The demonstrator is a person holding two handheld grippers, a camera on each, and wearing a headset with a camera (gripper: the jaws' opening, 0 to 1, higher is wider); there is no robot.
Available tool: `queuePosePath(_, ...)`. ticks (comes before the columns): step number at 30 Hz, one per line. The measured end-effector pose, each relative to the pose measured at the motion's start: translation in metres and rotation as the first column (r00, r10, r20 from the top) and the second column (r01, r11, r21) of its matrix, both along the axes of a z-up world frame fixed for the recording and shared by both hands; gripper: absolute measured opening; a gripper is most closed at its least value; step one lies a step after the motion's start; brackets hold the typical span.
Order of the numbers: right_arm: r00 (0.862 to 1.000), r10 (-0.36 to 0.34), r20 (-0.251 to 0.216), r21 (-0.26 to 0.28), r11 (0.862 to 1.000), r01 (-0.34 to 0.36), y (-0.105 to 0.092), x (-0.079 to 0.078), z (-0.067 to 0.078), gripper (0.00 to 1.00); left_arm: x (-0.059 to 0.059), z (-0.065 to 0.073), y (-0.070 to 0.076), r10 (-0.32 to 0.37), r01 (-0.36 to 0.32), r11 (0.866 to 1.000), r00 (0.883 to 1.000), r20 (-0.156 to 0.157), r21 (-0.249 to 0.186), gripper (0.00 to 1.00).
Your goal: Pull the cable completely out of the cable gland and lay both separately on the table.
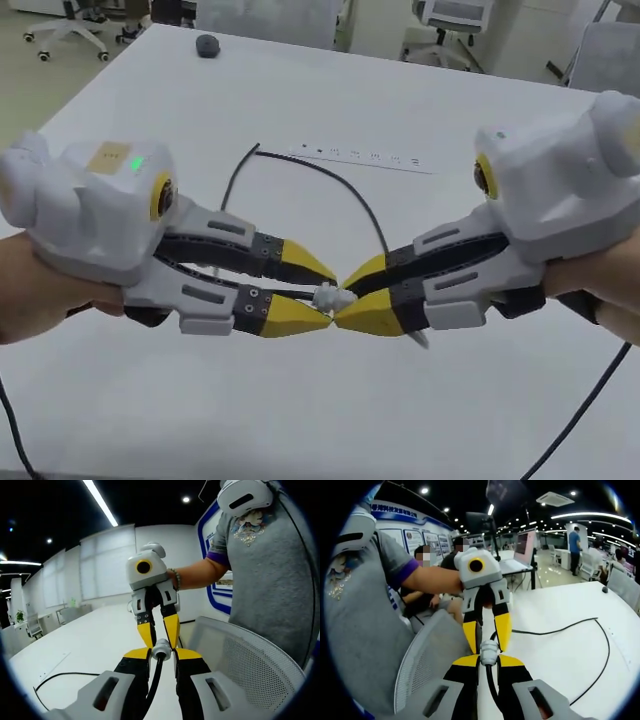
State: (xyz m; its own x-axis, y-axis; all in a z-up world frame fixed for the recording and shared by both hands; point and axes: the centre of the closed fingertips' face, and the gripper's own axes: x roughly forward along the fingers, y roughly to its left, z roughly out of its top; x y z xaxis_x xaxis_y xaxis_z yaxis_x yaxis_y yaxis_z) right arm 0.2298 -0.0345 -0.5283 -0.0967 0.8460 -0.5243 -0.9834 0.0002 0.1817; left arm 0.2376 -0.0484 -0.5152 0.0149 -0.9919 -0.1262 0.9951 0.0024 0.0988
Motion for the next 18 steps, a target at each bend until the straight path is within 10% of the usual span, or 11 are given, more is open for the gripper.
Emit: queuePosePath(18, 1.000, -0.004, -0.011, 0.016, 1.000, 0.004, -0.0075, -0.0048, -0.0061, 0.08, -0.0054, -0.0073, -0.0064, 0.016, -0.016, 1.000, 1.000, -0.006, 0.007, 0.15)
